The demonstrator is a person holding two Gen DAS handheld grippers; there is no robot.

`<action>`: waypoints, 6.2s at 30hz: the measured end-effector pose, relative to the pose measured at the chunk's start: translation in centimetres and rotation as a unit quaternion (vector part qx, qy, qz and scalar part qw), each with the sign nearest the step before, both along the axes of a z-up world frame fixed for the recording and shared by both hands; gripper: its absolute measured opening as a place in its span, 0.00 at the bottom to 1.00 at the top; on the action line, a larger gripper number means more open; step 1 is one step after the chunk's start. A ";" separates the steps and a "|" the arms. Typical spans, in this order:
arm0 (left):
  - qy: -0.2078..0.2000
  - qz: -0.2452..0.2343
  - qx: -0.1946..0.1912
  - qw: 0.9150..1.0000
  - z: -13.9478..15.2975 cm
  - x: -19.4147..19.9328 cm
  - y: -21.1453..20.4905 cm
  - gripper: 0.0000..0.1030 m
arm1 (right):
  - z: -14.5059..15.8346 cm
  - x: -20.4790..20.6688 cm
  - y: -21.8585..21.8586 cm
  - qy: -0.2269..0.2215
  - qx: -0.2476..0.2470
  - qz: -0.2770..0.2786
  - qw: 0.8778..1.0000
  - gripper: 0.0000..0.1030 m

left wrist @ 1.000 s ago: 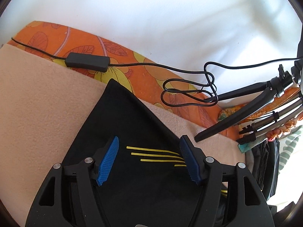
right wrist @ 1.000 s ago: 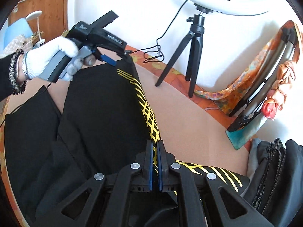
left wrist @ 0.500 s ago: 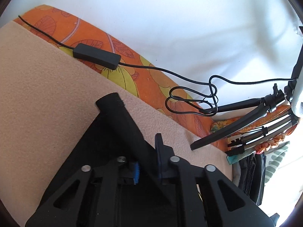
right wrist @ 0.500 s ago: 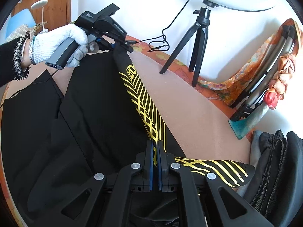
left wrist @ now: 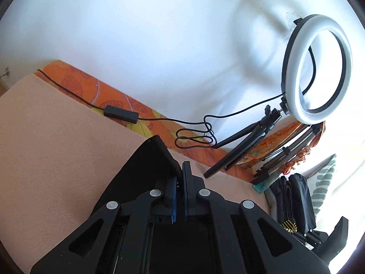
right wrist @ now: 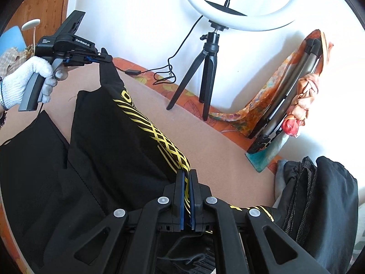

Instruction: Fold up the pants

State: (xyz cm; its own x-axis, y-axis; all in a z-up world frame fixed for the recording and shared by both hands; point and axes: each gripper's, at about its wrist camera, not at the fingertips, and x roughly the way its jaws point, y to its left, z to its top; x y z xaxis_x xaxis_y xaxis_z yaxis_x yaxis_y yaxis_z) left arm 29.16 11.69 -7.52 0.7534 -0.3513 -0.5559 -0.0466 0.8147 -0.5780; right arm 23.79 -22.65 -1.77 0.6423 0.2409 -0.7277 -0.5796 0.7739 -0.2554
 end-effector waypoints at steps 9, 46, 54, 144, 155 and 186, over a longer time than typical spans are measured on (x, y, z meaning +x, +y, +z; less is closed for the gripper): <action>0.014 -0.006 -0.022 1.000 0.0 -5.8 -0.2 0.01 | 0.2 -5.1 1.1 0.002 -0.017 0.013 1.000 0.01; 0.171 0.065 -0.133 0.974 -6.8 -23.6 3.1 0.40 | -2.4 -15.9 2.2 0.040 -0.055 0.053 0.996 0.01; 0.158 0.079 -0.165 0.970 -7.4 -22.3 2.7 0.40 | -2.6 -15.5 2.8 0.037 -0.052 0.057 0.996 0.01; 0.105 -0.194 0.068 0.973 -6.1 -24.4 -5.3 0.42 | -7.6 -21.3 -16.4 0.233 0.258 -0.256 0.902 0.27; 0.076 -0.062 0.013 0.995 -2.9 -21.8 3.6 0.43 | -2.1 -19.1 -14.0 0.105 0.194 -0.227 0.949 0.39; 0.079 -0.043 -0.018 0.996 -4.0 -14.5 2.7 0.43 | -8.4 -7.1 12.5 0.142 0.104 0.119 0.977 0.07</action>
State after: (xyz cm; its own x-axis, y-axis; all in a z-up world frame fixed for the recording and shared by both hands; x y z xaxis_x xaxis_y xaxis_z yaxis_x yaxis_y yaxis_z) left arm 14.69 14.38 -11.53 0.6237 -0.4320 -0.6515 -0.0704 0.7990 -0.5972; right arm 16.66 -10.17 -10.16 0.3304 0.5200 -0.7877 -0.7736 0.6273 0.0897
